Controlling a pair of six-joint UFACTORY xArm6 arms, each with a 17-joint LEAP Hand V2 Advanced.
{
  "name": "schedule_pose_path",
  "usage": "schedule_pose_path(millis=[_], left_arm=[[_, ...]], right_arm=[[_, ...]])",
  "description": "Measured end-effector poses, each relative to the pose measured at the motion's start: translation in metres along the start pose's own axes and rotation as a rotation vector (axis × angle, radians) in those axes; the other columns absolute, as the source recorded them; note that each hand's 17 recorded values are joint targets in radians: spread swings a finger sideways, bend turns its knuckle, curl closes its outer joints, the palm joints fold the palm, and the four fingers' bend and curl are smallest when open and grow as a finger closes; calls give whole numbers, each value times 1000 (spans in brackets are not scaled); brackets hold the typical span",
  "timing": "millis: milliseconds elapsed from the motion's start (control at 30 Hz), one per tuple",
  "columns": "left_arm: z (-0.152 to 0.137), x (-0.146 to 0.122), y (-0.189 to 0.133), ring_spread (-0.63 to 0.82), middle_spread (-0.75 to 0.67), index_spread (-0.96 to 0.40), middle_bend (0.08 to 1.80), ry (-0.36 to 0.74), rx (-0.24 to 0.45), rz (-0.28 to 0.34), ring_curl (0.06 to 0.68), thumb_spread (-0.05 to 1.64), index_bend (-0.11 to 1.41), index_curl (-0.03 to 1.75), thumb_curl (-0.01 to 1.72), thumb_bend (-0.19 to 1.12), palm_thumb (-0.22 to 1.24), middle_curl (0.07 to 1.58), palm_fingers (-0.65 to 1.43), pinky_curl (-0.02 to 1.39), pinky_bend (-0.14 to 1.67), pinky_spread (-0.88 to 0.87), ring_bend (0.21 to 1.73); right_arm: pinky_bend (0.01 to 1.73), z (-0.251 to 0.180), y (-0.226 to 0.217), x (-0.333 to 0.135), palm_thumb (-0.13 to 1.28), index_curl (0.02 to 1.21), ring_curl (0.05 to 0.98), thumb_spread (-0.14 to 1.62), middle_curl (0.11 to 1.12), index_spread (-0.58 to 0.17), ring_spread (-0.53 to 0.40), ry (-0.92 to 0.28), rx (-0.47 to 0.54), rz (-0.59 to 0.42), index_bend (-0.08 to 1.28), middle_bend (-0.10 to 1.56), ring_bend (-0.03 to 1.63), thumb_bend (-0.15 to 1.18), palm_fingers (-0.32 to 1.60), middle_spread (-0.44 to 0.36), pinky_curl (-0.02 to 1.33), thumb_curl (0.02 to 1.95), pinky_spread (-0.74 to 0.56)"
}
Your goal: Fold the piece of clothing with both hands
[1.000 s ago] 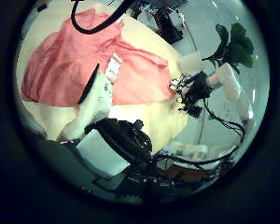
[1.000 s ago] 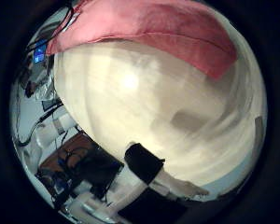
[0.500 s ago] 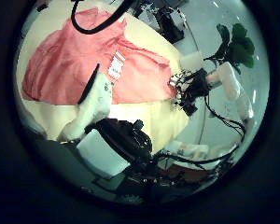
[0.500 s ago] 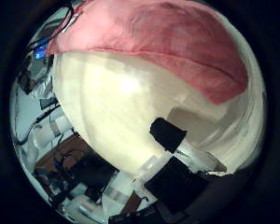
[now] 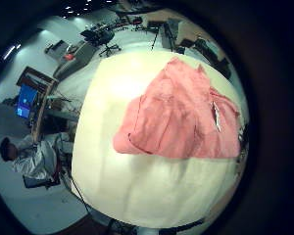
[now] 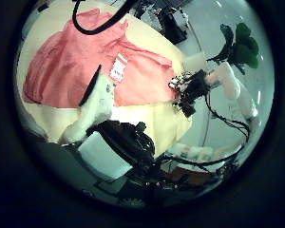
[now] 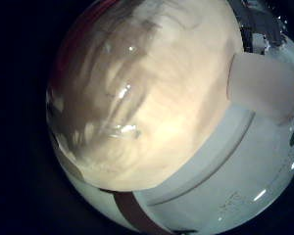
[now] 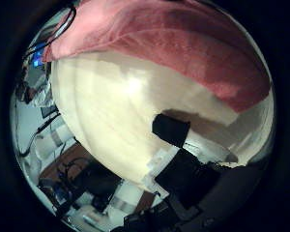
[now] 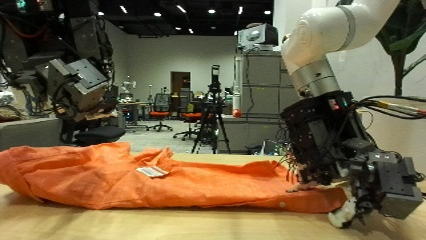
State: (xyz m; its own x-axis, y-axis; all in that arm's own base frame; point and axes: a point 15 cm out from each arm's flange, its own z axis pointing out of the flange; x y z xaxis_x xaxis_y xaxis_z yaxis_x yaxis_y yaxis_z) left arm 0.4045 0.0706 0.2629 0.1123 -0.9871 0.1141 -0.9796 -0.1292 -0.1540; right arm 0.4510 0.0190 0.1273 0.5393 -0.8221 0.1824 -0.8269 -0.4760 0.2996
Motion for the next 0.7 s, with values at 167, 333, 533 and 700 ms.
schedule_pose_path(millis=[167,333,533,700], left_arm=[[-2,1,-1,247,119,16,190,1,4,2,226,1318,280,484,309,-10,576,354,256,231,175,333,436],[-3,1,-2,247,119,13,191,0,6,1,226,1318,279,484,308,-10,576,354,255,231,175,333,436],[-3,1,-1,247,119,12,190,0,6,2,226,1318,278,484,308,-11,576,354,256,231,177,333,435],[-5,0,-1,247,119,12,189,-1,9,3,226,1318,280,483,307,-11,576,353,257,230,176,333,434]], right_arm=[[351,-2,-1,6,822,359,354,937,450,-399,-285,49,-10,2,203,428,678,-12,1058,-209,261,405,-329],[564,-3,-3,7,890,466,448,892,546,-452,-343,62,-10,-5,330,578,833,-16,1259,-273,346,437,-575],[817,-4,-2,9,948,629,528,859,664,-449,-328,74,-12,-12,602,815,995,-19,1342,-254,465,465,-584],[998,-15,-1,12,1020,740,584,839,738,-412,-290,82,6,-8,769,996,1111,-5,1305,-211,562,499,-503]])
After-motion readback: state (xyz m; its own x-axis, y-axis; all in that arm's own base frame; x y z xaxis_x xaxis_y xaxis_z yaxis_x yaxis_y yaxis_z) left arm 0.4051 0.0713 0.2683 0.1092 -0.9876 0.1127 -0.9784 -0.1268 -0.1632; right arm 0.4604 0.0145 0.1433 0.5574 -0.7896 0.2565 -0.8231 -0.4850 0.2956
